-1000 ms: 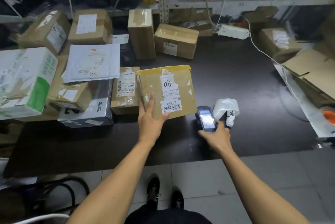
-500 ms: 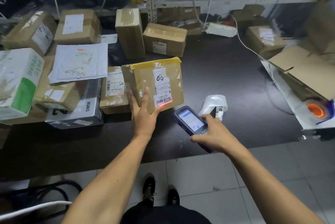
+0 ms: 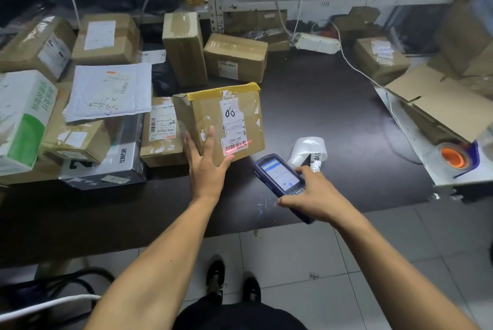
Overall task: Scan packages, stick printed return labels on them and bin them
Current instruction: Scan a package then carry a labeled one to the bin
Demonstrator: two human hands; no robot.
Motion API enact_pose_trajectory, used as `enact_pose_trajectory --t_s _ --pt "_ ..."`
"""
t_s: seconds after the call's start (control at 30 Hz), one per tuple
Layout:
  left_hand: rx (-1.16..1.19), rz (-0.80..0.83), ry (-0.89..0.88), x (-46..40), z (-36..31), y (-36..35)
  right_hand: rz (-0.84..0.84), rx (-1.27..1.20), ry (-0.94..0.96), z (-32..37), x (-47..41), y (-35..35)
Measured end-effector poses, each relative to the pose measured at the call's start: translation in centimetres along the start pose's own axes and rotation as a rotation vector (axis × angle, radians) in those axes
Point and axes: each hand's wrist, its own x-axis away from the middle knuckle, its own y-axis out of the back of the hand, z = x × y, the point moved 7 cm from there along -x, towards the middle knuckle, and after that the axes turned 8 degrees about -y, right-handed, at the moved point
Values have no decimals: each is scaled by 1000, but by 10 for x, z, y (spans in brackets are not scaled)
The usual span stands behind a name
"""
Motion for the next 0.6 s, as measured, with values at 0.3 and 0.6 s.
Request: enact_pose_trajectory --t_s 0.3,0.6 --pt "-2 5 7 0 -3 1 4 1 4 4 0 0" --pt "-11 -5 0 -1 -3 2 -16 15 2 7 -2 -1"
